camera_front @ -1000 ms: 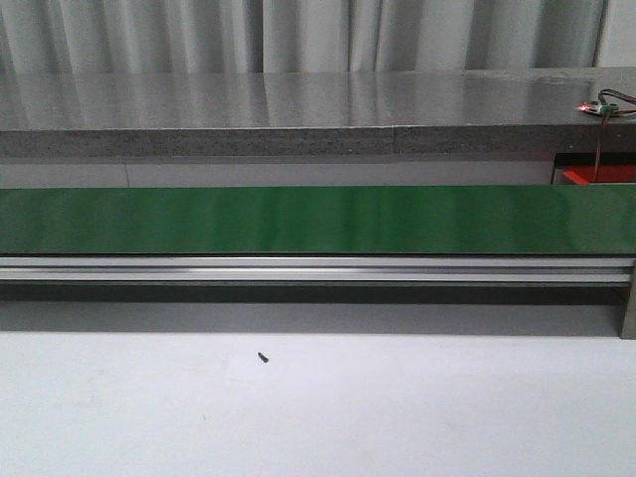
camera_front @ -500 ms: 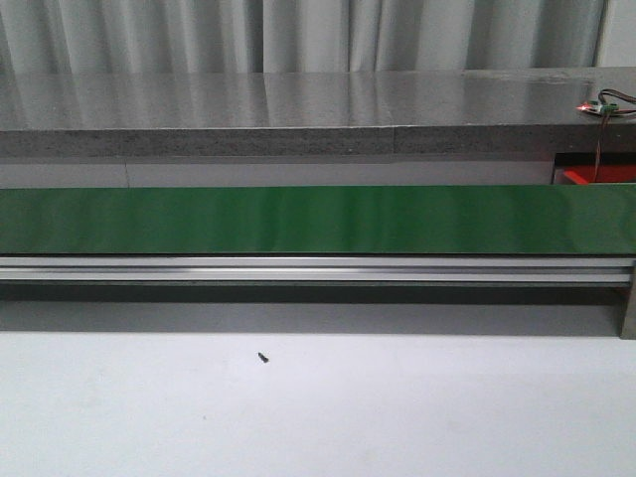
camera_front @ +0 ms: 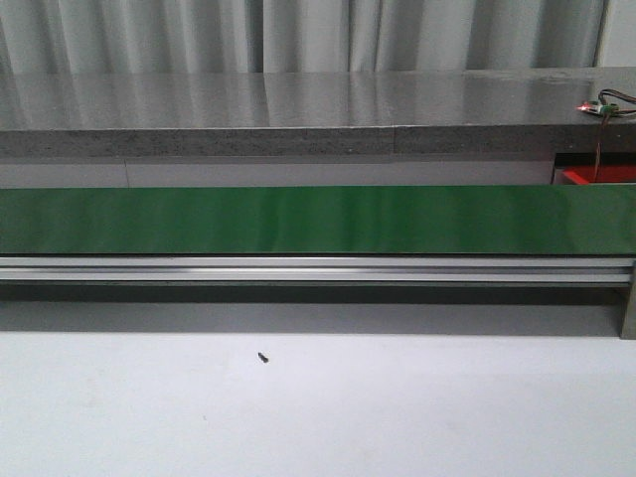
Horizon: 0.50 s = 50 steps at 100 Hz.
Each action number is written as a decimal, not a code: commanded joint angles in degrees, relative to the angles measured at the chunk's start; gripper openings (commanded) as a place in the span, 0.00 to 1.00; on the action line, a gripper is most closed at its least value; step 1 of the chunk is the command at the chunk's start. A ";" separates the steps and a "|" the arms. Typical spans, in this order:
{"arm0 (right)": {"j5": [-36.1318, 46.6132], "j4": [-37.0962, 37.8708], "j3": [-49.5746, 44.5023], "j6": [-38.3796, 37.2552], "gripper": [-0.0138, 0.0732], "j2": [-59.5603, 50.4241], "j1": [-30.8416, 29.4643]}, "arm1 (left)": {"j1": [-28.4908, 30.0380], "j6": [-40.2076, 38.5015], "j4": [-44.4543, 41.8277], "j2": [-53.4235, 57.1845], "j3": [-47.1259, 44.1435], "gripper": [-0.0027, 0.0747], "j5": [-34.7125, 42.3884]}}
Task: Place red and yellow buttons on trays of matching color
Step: 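Raise the right gripper out of the trays above the belt's end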
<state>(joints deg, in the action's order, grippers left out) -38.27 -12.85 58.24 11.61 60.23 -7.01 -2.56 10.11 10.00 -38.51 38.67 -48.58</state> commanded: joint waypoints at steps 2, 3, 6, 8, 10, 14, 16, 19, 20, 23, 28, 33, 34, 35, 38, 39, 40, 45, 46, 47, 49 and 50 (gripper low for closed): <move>3.24 -0.68 1.49 1.00 0.08 -2.32 -0.05 | -0.48 -0.18 1.07 0.12 1.42 0.01 3.00; 3.24 -0.68 1.49 1.00 0.08 -2.32 -0.05 | -0.48 -0.18 1.07 0.12 1.42 0.01 3.00; 3.29 -0.68 1.49 1.00 0.08 -2.52 -0.05 | -0.48 -0.18 1.07 0.12 1.42 0.01 3.00; 3.29 -0.68 1.49 1.00 0.08 -2.55 -0.05 | -0.48 -0.18 1.07 0.12 1.42 0.01 3.00; 3.41 -0.68 1.49 1.00 0.08 -2.60 -0.05 | -0.48 -0.18 1.07 0.12 1.42 0.01 3.00; 4.04 -0.64 1.29 1.00 0.08 -3.09 -0.05 | -0.48 -0.18 1.07 0.12 1.42 0.01 3.00; 4.44 -0.57 1.10 1.00 0.08 -3.47 -0.05 | -0.48 -0.18 1.07 0.12 1.42 0.01 3.00; 5.58 -0.43 0.75 1.00 0.08 -3.95 -0.05 | -0.48 -0.18 1.07 0.12 1.42 0.01 3.00; 5.82 -0.40 0.64 1.00 0.08 -4.22 -0.05 | -0.48 -0.18 1.07 0.12 1.42 0.01 3.00; 6.84 -0.40 -0.07 1.00 0.08 -4.92 -0.05 | -0.48 -0.18 1.07 0.12 1.42 0.01 3.00; 9.57 -0.40 -1.60 1.00 0.08 -6.33 -0.05 | -0.48 -0.18 1.07 0.12 1.42 0.01 3.00; 12.55 -0.24 -3.77 1.00 0.08 -7.82 -0.05 | -0.48 -0.18 1.07 0.12 1.42 0.01 3.00; 12.97 -0.24 -4.12 1.00 0.08 -8.26 -0.05 | -0.48 -0.18 1.07 0.12 1.42 0.01 3.00; 13.84 -0.13 -4.80 1.00 0.08 -8.48 -0.05 | -0.48 -0.18 1.07 0.12 1.42 0.01 3.00; 15.57 0.06 -6.18 0.95 0.08 -9.33 -0.05 | -0.48 -0.18 1.07 0.12 1.42 0.01 3.00; 16.00 0.07 -6.89 0.95 0.08 -9.75 -0.05 | -0.48 -0.18 1.07 0.12 1.42 0.01 3.00; 16.91 0.13 -7.24 0.95 0.08 -9.95 -0.05 | -0.48 -0.18 1.07 0.12 1.42 0.01 3.00; 19.94 0.38 -9.79 0.95 0.08 -11.39 -0.05 | -0.48 -0.18 1.07 0.12 1.42 0.01 3.00; 20.34 0.48 -10.51 0.95 0.08 -11.77 -0.05 | -0.48 -0.18 1.07 0.12 1.42 0.01 3.00; 21.12 0.58 -10.86 0.95 0.08 -11.95 -0.05 | -0.48 -0.18 1.07 0.12 1.42 0.01 3.00; 22.21 0.82 -11.93 0.95 0.08 -12.47 -0.05 | -0.48 -0.18 1.07 0.12 1.42 0.01 3.00; 22.58 0.82 -12.29 0.95 0.08 -12.67 -0.05 | -0.48 -0.18 1.07 0.12 1.42 0.01 3.00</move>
<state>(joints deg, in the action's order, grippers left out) -25.03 -12.73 48.22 11.92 50.26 -7.01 -2.56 10.11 10.00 -38.51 38.67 -48.58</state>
